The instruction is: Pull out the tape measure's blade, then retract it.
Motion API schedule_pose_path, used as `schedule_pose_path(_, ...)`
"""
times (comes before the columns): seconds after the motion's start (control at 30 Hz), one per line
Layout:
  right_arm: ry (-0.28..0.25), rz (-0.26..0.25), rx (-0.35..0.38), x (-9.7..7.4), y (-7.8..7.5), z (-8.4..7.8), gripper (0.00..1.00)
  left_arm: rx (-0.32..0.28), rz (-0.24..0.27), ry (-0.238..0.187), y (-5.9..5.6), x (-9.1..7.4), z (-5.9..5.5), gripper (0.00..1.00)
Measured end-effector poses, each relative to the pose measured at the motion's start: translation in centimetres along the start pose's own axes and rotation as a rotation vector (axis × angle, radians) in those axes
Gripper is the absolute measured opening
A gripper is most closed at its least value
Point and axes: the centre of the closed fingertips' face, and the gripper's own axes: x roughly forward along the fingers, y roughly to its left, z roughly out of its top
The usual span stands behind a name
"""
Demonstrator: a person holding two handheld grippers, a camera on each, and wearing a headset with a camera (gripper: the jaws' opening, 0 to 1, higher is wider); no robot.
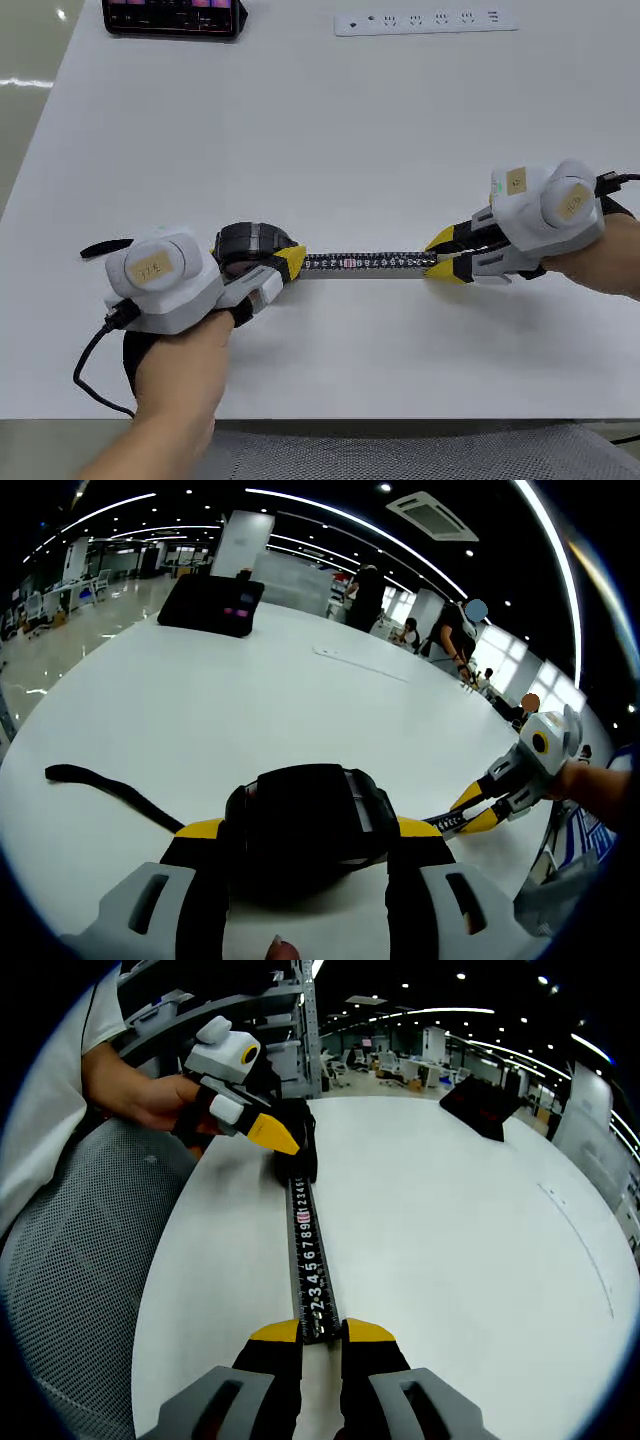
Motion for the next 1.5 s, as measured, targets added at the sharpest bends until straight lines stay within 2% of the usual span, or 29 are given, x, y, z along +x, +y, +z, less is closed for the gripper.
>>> schedule_pose_path(0.47, -0.033, 0.021, 0.003, 1.9, 0.3, 2.2, 0.11, -0.011, -0.006, -0.002, 0.0, 0.0, 0.0, 0.59)
schedule_pose_path(1.5, -0.078, 0.057, -0.008, 4.8, 0.9, 5.4, 0.11, -0.022, -0.011, 0.0, 0.3, 0.2, 0.0, 0.59)
